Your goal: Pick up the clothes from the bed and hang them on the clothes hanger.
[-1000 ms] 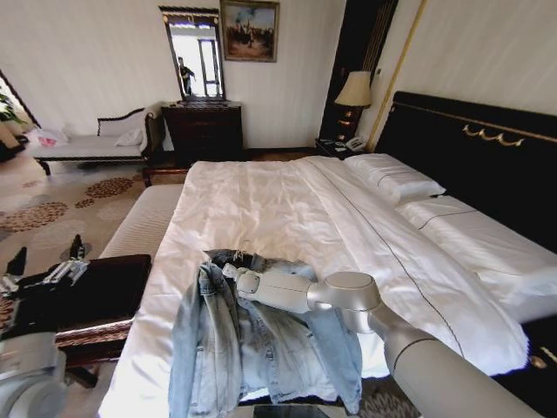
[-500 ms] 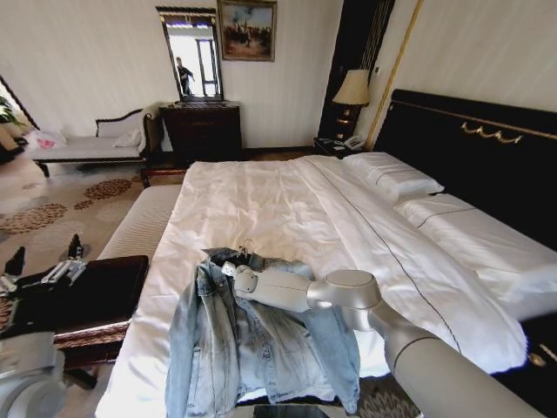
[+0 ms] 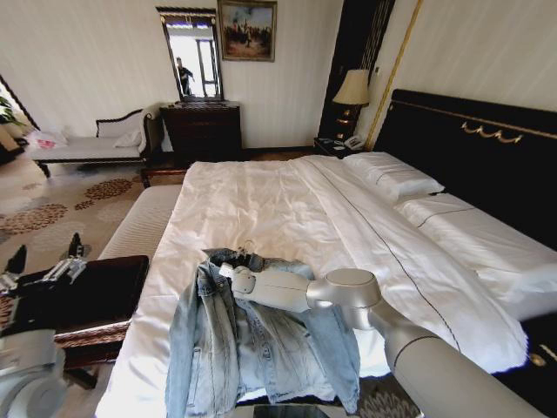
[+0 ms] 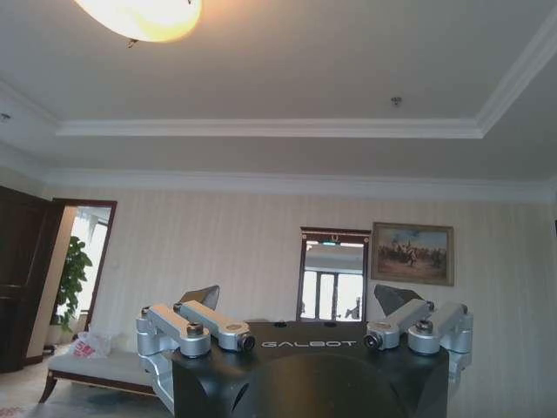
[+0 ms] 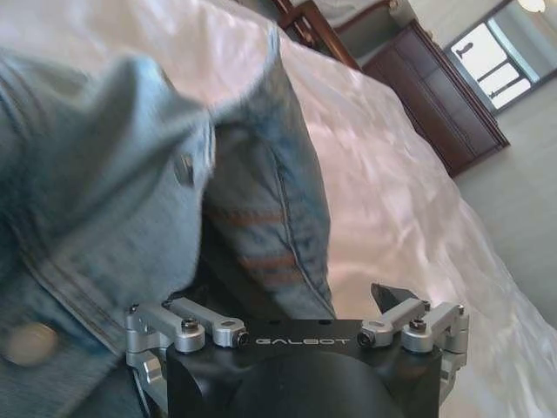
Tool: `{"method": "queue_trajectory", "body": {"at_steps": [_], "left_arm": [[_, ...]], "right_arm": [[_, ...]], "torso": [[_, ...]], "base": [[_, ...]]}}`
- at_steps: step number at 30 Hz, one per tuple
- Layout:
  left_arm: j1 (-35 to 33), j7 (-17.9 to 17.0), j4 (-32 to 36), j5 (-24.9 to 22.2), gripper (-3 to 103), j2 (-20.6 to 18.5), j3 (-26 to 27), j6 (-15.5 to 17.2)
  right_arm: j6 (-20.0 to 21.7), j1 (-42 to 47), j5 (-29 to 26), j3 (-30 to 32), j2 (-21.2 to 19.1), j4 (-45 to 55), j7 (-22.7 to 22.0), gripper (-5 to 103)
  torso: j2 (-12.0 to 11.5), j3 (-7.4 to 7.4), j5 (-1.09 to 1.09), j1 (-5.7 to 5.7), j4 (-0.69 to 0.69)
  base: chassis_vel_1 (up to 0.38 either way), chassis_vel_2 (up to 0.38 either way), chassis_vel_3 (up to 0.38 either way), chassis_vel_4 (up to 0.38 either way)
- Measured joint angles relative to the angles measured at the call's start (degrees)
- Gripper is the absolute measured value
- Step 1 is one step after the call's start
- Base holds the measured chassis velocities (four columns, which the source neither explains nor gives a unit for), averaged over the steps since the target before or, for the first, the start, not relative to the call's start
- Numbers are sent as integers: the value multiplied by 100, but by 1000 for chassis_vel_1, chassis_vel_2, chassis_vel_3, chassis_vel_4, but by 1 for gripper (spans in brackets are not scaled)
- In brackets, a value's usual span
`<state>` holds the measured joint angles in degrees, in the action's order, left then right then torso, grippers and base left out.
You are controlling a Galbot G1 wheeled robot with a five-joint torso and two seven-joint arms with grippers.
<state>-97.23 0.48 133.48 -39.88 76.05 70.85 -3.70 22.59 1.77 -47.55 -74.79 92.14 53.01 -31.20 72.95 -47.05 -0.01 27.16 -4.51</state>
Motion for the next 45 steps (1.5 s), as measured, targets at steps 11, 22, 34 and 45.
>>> {"method": "queue_trajectory", "body": {"at_steps": [11,22,34,45], "left_arm": [[5,2,-3,-12,100,2,6,2],[55,5,-19,-5,100,-12,-37,10],[67,4,-55,-4,100,-67,1,26],[70,4,-57,-33,100,-62,2,24]], "right_arm": [[221,-231,-272,-35,-49,686,-338,100],[396,-382,-261,-60,-524,778,-398,100],[893,-313,-204,-126,-484,740,-475,100],[1527,-166,-510,-259,-201,686,-1135,100]], "torso": [[0,0,1,1,0],[0,-1,1,1,-2],[0,-1,1,2,-1],[0,0,0,1,-1]], "base": [[0,0,0,0],[0,0,0,0],[0,0,0,0],[0,0,0,0]]}}
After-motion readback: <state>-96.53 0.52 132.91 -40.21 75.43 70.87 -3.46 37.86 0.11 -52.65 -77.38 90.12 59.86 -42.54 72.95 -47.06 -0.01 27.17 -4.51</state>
